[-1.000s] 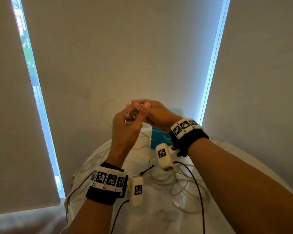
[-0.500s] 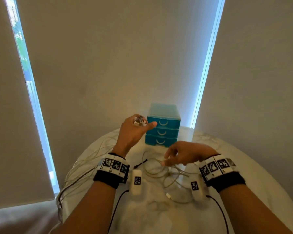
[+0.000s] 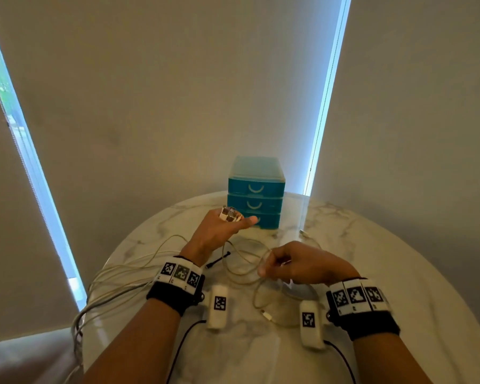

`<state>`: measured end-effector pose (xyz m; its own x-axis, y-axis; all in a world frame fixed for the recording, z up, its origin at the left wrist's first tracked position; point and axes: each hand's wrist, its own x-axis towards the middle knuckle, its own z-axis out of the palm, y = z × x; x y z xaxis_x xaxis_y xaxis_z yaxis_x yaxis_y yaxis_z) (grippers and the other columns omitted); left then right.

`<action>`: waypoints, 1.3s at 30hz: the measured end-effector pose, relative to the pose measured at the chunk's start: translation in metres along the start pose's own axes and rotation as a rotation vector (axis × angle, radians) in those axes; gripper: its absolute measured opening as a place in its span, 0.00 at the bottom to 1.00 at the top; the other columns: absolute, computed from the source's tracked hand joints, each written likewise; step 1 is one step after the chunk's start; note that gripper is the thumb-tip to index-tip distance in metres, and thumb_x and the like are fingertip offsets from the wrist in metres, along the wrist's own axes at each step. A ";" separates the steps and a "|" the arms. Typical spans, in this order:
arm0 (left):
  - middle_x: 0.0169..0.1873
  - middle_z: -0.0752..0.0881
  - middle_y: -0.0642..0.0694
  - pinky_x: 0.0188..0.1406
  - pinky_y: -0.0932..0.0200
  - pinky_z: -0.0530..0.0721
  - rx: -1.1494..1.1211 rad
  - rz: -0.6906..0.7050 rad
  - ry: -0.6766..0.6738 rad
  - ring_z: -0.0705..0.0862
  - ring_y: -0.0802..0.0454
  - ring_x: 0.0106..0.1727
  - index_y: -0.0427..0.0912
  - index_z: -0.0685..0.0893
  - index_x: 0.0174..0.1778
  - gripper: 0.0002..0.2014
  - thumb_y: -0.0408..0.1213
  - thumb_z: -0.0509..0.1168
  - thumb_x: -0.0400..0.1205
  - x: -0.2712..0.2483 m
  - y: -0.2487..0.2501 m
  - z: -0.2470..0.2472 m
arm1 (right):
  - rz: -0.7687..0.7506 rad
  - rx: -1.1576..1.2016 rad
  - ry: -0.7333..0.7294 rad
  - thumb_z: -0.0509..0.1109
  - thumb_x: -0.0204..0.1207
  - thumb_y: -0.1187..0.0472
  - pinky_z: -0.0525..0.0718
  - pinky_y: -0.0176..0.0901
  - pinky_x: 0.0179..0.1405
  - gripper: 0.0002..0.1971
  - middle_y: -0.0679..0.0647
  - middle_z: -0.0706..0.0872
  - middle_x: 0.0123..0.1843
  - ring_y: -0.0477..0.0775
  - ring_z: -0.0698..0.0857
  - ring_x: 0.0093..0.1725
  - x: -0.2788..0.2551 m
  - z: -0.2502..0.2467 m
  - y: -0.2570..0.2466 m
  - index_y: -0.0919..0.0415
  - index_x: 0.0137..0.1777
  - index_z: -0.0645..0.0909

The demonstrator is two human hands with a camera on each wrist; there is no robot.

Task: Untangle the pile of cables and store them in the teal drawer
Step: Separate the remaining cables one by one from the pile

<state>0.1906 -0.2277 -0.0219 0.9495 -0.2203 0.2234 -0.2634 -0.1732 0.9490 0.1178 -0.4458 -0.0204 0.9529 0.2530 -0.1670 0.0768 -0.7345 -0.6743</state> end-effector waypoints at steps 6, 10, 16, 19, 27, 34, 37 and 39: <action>0.27 0.88 0.67 0.23 0.76 0.74 0.183 -0.021 -0.196 0.82 0.72 0.26 0.53 0.94 0.50 0.13 0.59 0.76 0.83 -0.011 0.007 0.001 | -0.117 0.873 0.288 0.65 0.90 0.40 0.92 0.44 0.45 0.28 0.62 0.95 0.54 0.58 0.94 0.51 -0.007 -0.001 0.002 0.66 0.63 0.92; 0.30 0.88 0.60 0.28 0.64 0.74 0.324 -0.100 -0.251 0.79 0.62 0.29 0.61 0.93 0.36 0.19 0.73 0.73 0.77 -0.009 0.001 -0.002 | 0.007 0.765 0.360 0.61 0.95 0.53 0.92 0.58 0.62 0.22 0.67 0.95 0.56 0.63 0.95 0.56 -0.010 -0.006 0.011 0.69 0.59 0.92; 0.31 0.90 0.64 0.26 0.69 0.74 0.363 -0.109 -0.388 0.82 0.63 0.33 0.58 0.95 0.43 0.11 0.60 0.82 0.76 -0.012 0.004 -0.002 | 0.116 0.251 0.169 0.76 0.85 0.62 0.87 0.44 0.44 0.06 0.61 0.97 0.49 0.52 0.91 0.42 -0.028 -0.014 0.027 0.59 0.56 0.94; 0.33 0.91 0.61 0.27 0.69 0.77 0.338 -0.117 -0.290 0.84 0.63 0.36 0.55 0.96 0.43 0.15 0.62 0.82 0.74 -0.011 0.005 -0.002 | 0.156 0.064 0.069 0.87 0.74 0.49 0.86 0.33 0.41 0.11 0.50 0.97 0.49 0.40 0.91 0.38 -0.033 -0.016 0.025 0.50 0.53 0.95; 0.39 0.93 0.63 0.31 0.77 0.77 0.295 -0.020 -0.503 0.86 0.71 0.34 0.42 0.94 0.56 0.10 0.42 0.80 0.82 -0.017 0.010 -0.010 | 0.220 -0.030 0.010 0.91 0.67 0.53 0.86 0.31 0.41 0.11 0.47 0.96 0.45 0.41 0.92 0.44 -0.029 -0.009 0.022 0.51 0.48 0.96; 0.38 0.94 0.56 0.40 0.71 0.82 0.295 -0.007 -0.217 0.89 0.68 0.37 0.43 0.95 0.46 0.13 0.48 0.84 0.77 -0.009 0.007 -0.011 | 0.032 0.562 0.969 0.84 0.77 0.54 0.94 0.52 0.47 0.05 0.51 0.95 0.45 0.56 0.93 0.44 -0.019 -0.022 0.033 0.49 0.51 0.93; 0.35 0.93 0.59 0.34 0.71 0.81 0.182 -0.006 -0.029 0.87 0.70 0.32 0.42 0.94 0.47 0.13 0.50 0.81 0.81 -0.006 0.006 -0.014 | -0.084 0.868 1.209 0.82 0.80 0.55 0.89 0.45 0.41 0.09 0.56 0.94 0.51 0.52 0.90 0.42 -0.025 -0.031 0.028 0.53 0.58 0.91; 0.31 0.91 0.61 0.30 0.71 0.78 0.126 0.008 0.044 0.84 0.71 0.29 0.44 0.94 0.48 0.16 0.55 0.78 0.83 -0.005 0.007 -0.015 | -0.149 0.931 1.185 0.82 0.81 0.57 0.87 0.42 0.43 0.10 0.53 0.95 0.53 0.49 0.89 0.46 -0.030 -0.033 0.021 0.53 0.60 0.91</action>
<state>0.1860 -0.2137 -0.0133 0.9531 -0.1808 0.2428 -0.2877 -0.2916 0.9122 0.1007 -0.4893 -0.0060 0.6668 -0.6849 0.2937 0.4160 0.0151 -0.9092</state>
